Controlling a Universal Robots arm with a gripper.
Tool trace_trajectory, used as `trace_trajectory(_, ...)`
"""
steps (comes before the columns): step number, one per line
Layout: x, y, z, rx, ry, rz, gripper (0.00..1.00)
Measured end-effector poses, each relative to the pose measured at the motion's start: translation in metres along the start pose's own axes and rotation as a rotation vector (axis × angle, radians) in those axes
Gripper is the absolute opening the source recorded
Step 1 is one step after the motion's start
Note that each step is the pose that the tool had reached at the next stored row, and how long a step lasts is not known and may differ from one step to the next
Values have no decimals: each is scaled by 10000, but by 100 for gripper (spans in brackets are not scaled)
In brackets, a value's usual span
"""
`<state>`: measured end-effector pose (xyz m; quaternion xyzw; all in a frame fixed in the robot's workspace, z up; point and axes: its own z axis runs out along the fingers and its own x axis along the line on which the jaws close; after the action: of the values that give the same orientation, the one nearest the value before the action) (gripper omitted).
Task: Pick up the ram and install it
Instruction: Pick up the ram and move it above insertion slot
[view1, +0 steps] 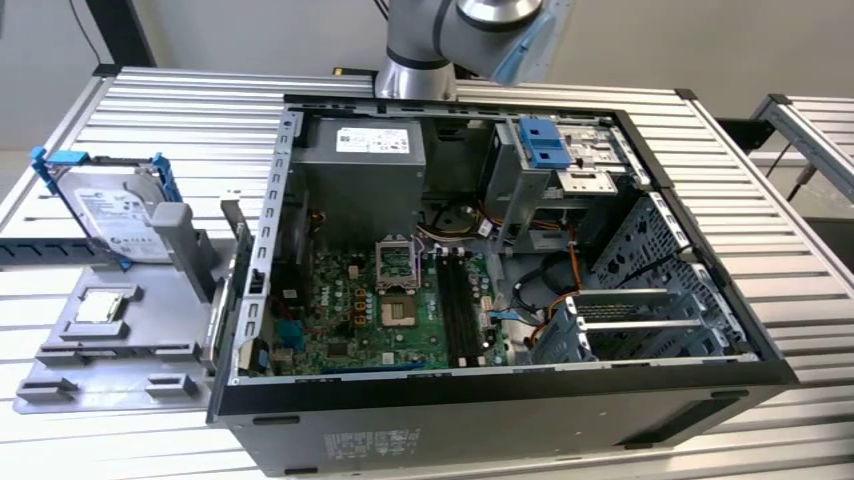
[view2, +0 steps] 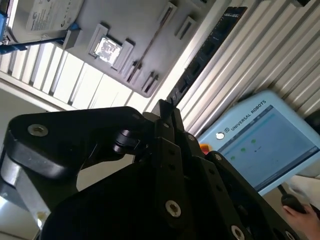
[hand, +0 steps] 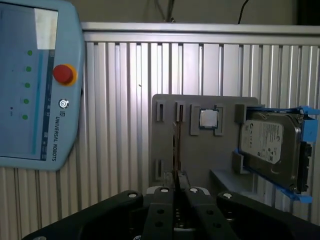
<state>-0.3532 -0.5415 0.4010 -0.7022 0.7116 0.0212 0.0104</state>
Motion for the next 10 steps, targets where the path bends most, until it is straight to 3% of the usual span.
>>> trace_trajectory(10, -5, -372, -5, 1, -1, 0, 0)
